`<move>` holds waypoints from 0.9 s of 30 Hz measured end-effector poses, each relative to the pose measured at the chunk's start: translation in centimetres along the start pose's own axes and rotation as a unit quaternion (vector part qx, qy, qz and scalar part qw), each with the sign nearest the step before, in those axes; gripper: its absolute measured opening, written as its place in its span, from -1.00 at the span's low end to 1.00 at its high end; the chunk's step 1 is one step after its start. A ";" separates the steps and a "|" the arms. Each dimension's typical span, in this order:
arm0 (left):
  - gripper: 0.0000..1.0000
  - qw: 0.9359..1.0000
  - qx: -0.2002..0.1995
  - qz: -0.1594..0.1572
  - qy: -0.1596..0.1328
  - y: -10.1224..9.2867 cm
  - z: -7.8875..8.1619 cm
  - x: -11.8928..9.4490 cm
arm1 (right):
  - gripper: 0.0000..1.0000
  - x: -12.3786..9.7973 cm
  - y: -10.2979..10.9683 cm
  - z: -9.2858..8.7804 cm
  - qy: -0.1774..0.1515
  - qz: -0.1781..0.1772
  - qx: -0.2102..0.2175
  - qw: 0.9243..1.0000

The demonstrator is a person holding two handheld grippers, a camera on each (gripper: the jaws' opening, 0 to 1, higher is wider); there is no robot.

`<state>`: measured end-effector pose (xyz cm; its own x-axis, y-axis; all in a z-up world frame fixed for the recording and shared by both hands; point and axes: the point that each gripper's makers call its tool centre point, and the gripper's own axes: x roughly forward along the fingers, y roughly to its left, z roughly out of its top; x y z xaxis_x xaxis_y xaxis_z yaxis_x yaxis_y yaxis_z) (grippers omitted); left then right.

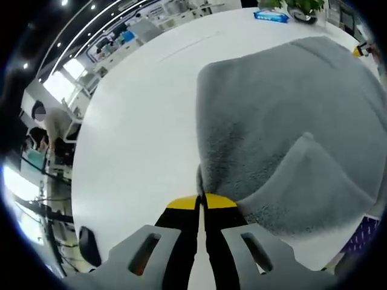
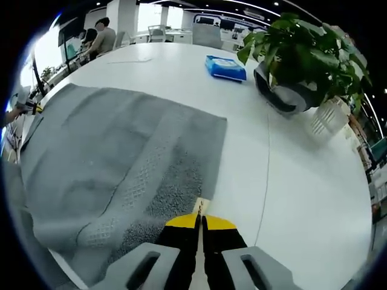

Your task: Open the folded towel by lifting each exposed corner and separating the folded layers until the towel lies flat within the target outline without major curled edges

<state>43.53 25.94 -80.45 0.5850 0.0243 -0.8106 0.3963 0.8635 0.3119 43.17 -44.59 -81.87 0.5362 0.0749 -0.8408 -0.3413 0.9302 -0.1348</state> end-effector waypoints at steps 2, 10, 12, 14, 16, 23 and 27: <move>-0.96 1.000 -0.008 0.000 -0.001 0.1 0.0 0.0 | -1.00 0.0 0.0 0.0 0.001 0.001 -0.002 1.000; -0.89 1.000 -0.021 0.016 -0.014 0.0 0.2 -1.2 | -0.92 -1.7 0.6 0.8 -0.023 0.002 0.001 1.000; -0.88 0.998 -0.050 0.026 -0.027 0.1 0.4 -1.9 | -0.90 -2.9 1.1 0.9 -0.030 0.000 -0.013 0.999; -0.87 0.995 -0.079 0.029 -0.053 -0.2 1.0 -2.8 | -0.90 -3.8 1.6 0.6 -0.037 0.005 -0.013 0.999; -0.87 0.993 -0.094 0.024 -0.071 -1.1 1.5 -3.8 | -0.92 -4.4 2.4 0.0 -0.041 0.019 -0.008 0.999; -0.88 0.987 -0.114 -0.011 -0.111 -6.1 2.5 -5.9 | -0.95 -6.2 6.0 -2.3 -0.040 0.050 0.010 0.998; -0.88 0.986 -0.118 -0.030 -0.118 -8.7 2.9 -5.7 | -0.95 -6.6 8.1 -3.7 -0.029 0.065 -0.008 0.997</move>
<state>38.81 16.77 -77.08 0.7247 -0.1241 -0.6778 0.2764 0.9534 0.1209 33.99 -38.88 -79.41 0.5301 0.2165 -0.8199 -0.4236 0.9052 -0.0349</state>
